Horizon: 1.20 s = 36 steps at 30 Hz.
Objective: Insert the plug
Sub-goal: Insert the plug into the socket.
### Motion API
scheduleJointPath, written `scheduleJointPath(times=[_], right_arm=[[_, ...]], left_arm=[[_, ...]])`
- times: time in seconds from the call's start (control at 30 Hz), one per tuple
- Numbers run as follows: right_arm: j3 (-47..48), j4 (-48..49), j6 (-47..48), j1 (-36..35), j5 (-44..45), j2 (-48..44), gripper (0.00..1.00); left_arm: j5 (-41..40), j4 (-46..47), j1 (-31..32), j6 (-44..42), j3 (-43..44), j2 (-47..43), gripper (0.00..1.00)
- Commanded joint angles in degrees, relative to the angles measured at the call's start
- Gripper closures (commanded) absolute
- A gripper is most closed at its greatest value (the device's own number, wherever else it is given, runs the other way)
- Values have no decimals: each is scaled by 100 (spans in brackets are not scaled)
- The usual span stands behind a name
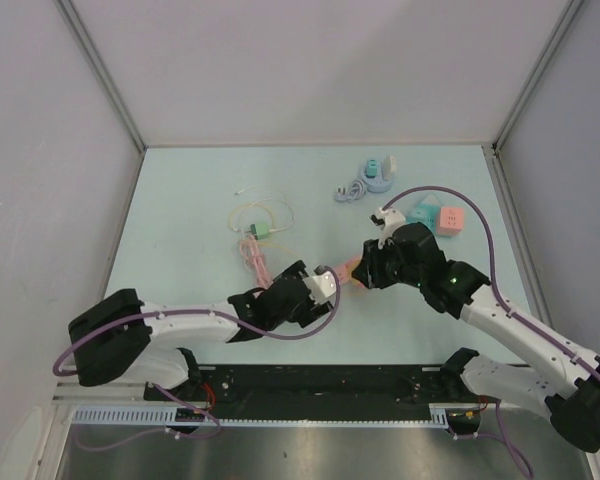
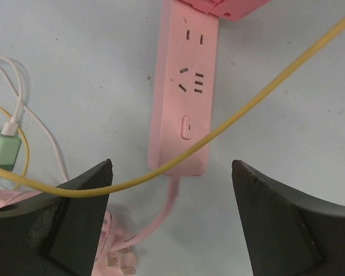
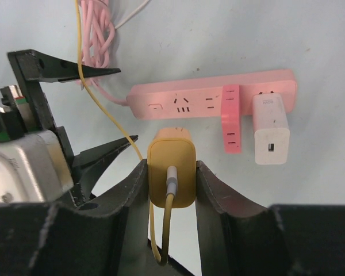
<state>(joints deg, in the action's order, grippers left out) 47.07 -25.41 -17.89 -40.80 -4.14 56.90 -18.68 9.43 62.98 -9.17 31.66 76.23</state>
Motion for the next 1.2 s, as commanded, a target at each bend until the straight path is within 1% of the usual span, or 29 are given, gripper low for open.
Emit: scheduleJointPath(times=[0.0, 0.1, 0.2, 0.23, 0.37, 0.43, 0.47, 0.53, 0.6, 0.63, 0.7, 0.73, 0.83, 0.87, 0.93, 1.0, 1.03, 1.17], right_arm=[[-31, 370, 110, 45, 124, -188, 100], [-57, 388, 137, 124, 80, -197, 100], [-66, 423, 137, 221, -8, -206, 100], [-84, 431, 145, 247, -16, -206, 100], [-119, 493, 154, 335, -130, -180, 100], [-128, 519, 172, 353, -122, -145, 100], [-145, 563, 189, 353, -113, -127, 100], [-154, 590, 251, 327, -104, -49, 100], [-163, 642, 347, 283, -8, 31, 100], [-163, 660, 391, 248, 36, 127, 100], [-163, 730, 496, 169, 176, 224, 100], [-163, 791, 575, 142, 255, 312, 100], [-154, 897, 743, 133, 352, 531, 100], [-154, 923, 769, 133, 361, 584, 100], [-128, 994, 874, 142, 396, 786, 100], [-49, 1003, 945, 142, 405, 936, 100], [-14, 1020, 1015, 142, 414, 1006, 100], [118, 1090, 1191, 125, 792, 1331, 100]], left_arm=[[110, 515, 39, -471, 200, 252, 12], [180, 621, 65, -665, 209, 489, 12], [145, 525, 92, -744, 314, 779, 12], [171, 490, 109, -770, 384, 841, 14], [110, 498, 136, -806, 473, 1192, 19], [66, 533, 136, -806, 508, 1298, 25], [57, 525, 136, -806, 525, 1394, 33], [66, 428, 136, -736, 639, 1491, 38], [153, 367, 136, -683, 710, 1588, 46], [171, 349, 136, -657, 727, 1606, 53], [232, 323, 127, -630, 754, 1623, 60], [285, 305, 92, -595, 754, 1597, 66], [802, 156, -136, -428, 833, 1501, 72], [970, -27, -233, -376, 885, 1483, 73], [1462, -178, -461, -217, 1078, 1500, 76], [1813, -424, -637, -60, 1342, 1614, 76], [2137, -512, -681, -24, 1430, 1658, 76], [2640, -889, -884, 187, 1782, 1913, 76]])
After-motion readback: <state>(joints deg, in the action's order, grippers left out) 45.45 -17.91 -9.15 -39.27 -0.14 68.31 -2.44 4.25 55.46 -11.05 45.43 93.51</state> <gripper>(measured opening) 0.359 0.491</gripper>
